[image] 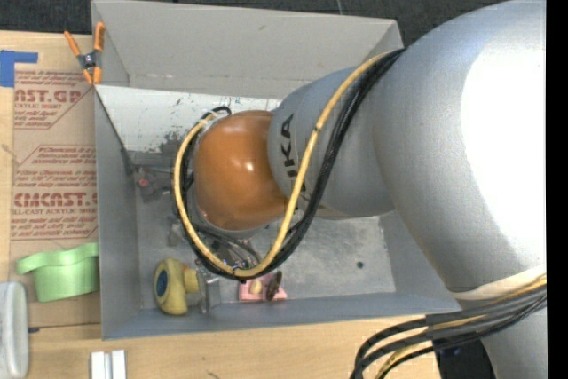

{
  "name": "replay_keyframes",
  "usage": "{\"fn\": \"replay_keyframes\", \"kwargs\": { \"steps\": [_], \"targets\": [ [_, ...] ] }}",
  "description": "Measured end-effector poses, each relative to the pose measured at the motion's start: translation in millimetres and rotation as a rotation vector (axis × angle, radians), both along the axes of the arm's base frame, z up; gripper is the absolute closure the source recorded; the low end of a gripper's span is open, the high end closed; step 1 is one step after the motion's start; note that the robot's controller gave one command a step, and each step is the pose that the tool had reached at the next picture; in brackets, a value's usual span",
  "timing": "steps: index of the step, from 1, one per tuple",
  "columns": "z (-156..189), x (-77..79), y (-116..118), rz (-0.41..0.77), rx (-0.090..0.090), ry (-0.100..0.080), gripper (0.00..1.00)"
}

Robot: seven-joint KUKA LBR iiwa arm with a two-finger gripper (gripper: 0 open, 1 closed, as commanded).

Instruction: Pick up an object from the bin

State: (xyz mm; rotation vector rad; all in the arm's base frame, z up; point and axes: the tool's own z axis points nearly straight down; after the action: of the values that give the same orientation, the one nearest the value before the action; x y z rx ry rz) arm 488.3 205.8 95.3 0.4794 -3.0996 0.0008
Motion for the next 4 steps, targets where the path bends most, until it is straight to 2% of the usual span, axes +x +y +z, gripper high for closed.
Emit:
{"fn": "replay_keyframes", "kwargs": {
  "steps": [1,2,3,4],
  "targets": [
    [-8,-0.1,16,0.066,0.006,-0.008,0.0],
    [-24,-6.3,12,0.081,0.006,-0.011,1.0],
    [-24,-6.2,12,0.081,0.007,-0.011,1.0],
    [8,-5.8,11,0.094,0.003,-0.004,1.0]
  ]
}}
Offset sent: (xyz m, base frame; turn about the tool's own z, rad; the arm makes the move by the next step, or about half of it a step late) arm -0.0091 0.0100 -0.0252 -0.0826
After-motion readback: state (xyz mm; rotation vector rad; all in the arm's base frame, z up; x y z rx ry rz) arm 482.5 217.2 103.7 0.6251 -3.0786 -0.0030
